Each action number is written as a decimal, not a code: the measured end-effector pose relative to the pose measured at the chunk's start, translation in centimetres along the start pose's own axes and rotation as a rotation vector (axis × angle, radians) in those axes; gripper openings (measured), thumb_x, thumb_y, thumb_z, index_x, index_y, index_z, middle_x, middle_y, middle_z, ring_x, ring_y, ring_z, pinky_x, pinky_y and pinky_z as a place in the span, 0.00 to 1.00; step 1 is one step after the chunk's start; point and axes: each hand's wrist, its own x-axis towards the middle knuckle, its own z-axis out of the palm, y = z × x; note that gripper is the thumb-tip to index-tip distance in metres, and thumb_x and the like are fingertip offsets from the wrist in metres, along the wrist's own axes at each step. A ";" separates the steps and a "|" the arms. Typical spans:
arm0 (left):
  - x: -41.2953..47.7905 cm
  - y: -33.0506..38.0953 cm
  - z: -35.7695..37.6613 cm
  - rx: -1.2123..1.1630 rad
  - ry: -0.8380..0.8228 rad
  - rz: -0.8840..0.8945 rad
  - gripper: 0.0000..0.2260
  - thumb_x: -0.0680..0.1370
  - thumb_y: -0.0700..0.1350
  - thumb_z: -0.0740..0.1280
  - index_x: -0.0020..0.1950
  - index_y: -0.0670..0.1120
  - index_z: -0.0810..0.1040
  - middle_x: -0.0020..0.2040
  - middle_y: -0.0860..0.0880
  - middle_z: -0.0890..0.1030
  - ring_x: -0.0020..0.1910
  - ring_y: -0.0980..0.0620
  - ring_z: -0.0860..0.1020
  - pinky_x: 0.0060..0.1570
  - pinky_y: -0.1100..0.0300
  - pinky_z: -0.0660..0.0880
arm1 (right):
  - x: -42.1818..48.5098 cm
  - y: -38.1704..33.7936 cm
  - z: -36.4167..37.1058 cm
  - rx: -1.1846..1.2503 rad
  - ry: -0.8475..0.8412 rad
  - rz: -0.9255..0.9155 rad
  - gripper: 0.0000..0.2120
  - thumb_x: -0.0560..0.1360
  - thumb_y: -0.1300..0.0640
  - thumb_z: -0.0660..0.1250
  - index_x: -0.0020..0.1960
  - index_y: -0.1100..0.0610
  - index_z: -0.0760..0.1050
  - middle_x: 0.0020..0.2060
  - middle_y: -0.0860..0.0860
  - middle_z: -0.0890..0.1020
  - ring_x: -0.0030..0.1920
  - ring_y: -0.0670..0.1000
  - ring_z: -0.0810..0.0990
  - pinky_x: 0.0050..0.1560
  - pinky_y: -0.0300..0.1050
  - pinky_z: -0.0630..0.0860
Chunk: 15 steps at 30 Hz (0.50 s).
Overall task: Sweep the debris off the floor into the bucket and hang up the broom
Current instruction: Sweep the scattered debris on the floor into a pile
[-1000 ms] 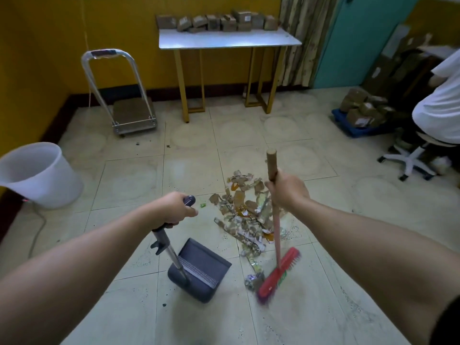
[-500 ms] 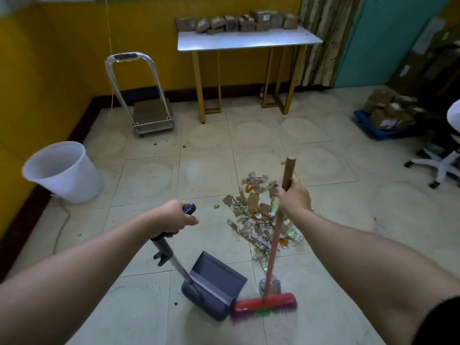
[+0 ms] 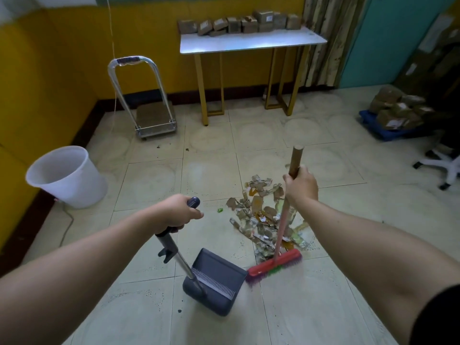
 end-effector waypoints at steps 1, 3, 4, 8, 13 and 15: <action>0.4 0.5 -0.1 0.008 -0.001 0.005 0.11 0.78 0.45 0.67 0.42 0.43 0.67 0.34 0.46 0.68 0.26 0.50 0.66 0.25 0.61 0.65 | 0.4 0.1 -0.1 0.007 0.010 0.005 0.09 0.78 0.54 0.63 0.54 0.59 0.70 0.46 0.54 0.75 0.44 0.54 0.75 0.43 0.48 0.73; 1.2 1.7 -0.1 0.031 -0.010 0.007 0.11 0.78 0.45 0.67 0.42 0.43 0.68 0.34 0.45 0.69 0.26 0.51 0.66 0.25 0.61 0.66 | 1.4 0.2 -0.6 0.012 0.021 0.008 0.09 0.78 0.54 0.63 0.53 0.59 0.69 0.46 0.54 0.75 0.43 0.54 0.74 0.43 0.47 0.71; 1.6 2.3 -0.1 0.040 -0.014 0.004 0.10 0.78 0.45 0.67 0.41 0.43 0.68 0.34 0.45 0.69 0.27 0.50 0.66 0.26 0.61 0.66 | 2.1 0.3 -0.8 0.017 0.020 0.010 0.08 0.79 0.55 0.63 0.52 0.59 0.69 0.46 0.54 0.74 0.43 0.54 0.74 0.42 0.46 0.69; 3.4 4.9 0.5 0.030 -0.001 -0.019 0.10 0.78 0.45 0.67 0.41 0.43 0.68 0.34 0.45 0.69 0.27 0.50 0.66 0.26 0.61 0.65 | 6.1 0.2 -1.7 0.063 0.017 0.003 0.07 0.78 0.56 0.63 0.51 0.58 0.68 0.46 0.54 0.75 0.44 0.54 0.76 0.41 0.45 0.70; 5.8 8.0 1.4 -0.021 0.057 -0.069 0.11 0.78 0.44 0.67 0.40 0.44 0.68 0.32 0.47 0.69 0.27 0.52 0.66 0.25 0.61 0.65 | 11.2 0.3 -2.1 0.083 -0.015 -0.023 0.08 0.78 0.56 0.64 0.49 0.57 0.65 0.47 0.54 0.74 0.43 0.53 0.74 0.40 0.44 0.68; 6.6 9.0 1.7 -0.044 0.068 -0.088 0.10 0.78 0.44 0.67 0.40 0.45 0.68 0.32 0.47 0.69 0.26 0.52 0.66 0.25 0.61 0.65 | 12.7 0.3 -2.2 0.075 -0.032 -0.037 0.08 0.78 0.55 0.64 0.48 0.56 0.65 0.47 0.54 0.74 0.43 0.53 0.73 0.39 0.43 0.69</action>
